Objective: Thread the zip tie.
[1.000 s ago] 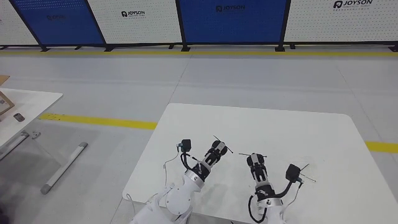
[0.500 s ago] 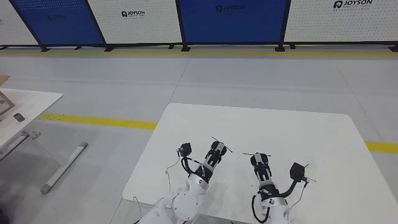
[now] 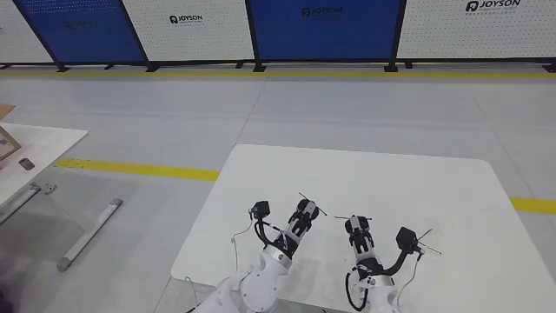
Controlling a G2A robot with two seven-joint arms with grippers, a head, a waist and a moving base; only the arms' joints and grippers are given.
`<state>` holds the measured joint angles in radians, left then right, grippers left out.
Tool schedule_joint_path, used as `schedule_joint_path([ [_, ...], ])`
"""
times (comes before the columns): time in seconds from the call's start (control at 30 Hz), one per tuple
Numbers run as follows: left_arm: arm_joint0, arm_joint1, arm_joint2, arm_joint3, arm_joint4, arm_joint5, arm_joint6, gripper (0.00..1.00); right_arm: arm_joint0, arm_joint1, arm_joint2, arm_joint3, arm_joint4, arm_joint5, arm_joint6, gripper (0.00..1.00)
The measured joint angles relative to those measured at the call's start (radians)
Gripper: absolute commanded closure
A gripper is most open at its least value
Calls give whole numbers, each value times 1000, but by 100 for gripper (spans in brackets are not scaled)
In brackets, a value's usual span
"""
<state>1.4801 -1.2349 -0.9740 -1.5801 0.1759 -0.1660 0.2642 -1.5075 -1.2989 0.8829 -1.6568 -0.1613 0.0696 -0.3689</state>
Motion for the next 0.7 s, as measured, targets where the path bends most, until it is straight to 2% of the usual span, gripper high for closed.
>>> schedule_joint_path([
  [0.2, 0, 0, -1, 0, 8, 8, -2, 100, 0, 0, 0, -1, 0, 0, 2, 100],
  [0.3, 0, 0, -1, 0, 8, 8, -2, 100, -7, 5, 3, 4, -52, -35, 43, 100],
  [0.4, 0, 0, -1, 0, 8, 8, -2, 100, -21, 18, 43, 14, -66, -115, 124, 100],
  [0.5, 0, 0, -1, 0, 8, 8, -2, 100, -39, 36, 114, 4, -29, -199, 256, 100],
  [0.63, 0, 0, -1, 0, 8, 8, -2, 100, -56, 57, 172, -25, -44, -255, 425, 100],
  [0.7, 0, 0, -1, 0, 8, 8, -2, 100, -62, 60, 186, -36, -59, -259, 449, 100],
])
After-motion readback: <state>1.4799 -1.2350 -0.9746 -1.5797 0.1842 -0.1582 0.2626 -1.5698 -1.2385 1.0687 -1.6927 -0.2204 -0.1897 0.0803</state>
